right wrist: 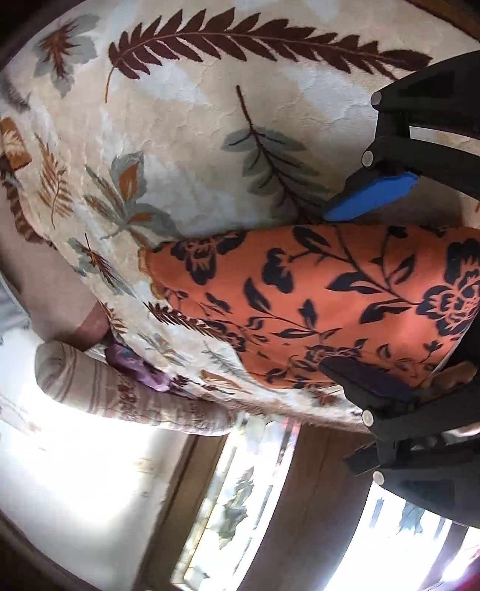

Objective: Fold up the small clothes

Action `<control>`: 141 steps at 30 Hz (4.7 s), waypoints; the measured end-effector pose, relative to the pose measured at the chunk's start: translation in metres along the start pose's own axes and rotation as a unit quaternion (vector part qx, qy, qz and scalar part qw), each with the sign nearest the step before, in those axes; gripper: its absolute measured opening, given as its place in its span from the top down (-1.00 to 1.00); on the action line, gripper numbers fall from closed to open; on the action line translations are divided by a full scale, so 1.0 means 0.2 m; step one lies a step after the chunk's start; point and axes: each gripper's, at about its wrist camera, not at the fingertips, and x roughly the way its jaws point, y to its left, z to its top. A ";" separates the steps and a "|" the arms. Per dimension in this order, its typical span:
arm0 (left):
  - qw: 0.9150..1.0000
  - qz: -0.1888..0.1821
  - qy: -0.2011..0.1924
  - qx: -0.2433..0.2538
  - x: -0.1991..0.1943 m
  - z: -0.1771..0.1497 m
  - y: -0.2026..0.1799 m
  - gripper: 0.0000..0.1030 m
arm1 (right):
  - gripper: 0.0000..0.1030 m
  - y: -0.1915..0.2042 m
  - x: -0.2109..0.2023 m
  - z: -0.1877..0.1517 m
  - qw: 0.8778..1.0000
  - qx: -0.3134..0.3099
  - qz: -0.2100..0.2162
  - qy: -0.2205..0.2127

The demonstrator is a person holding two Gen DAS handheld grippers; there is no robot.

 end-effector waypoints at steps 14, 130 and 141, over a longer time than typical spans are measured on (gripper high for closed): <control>1.000 -0.012 -0.009 0.003 0.00 -0.01 0.03 -0.93 | -0.09 0.17 0.29 0.00 0.988 -0.097 -0.121 0.022; 0.999 -0.024 0.019 0.040 -0.05 -0.11 0.02 -0.85 | 0.37 0.20 0.16 -0.05 0.984 -0.125 -0.122 0.029; 0.999 -0.023 0.004 0.030 -0.17 -0.06 0.00 -0.86 | -0.65 0.12 0.06 -0.11 0.993 -0.087 -0.083 -0.008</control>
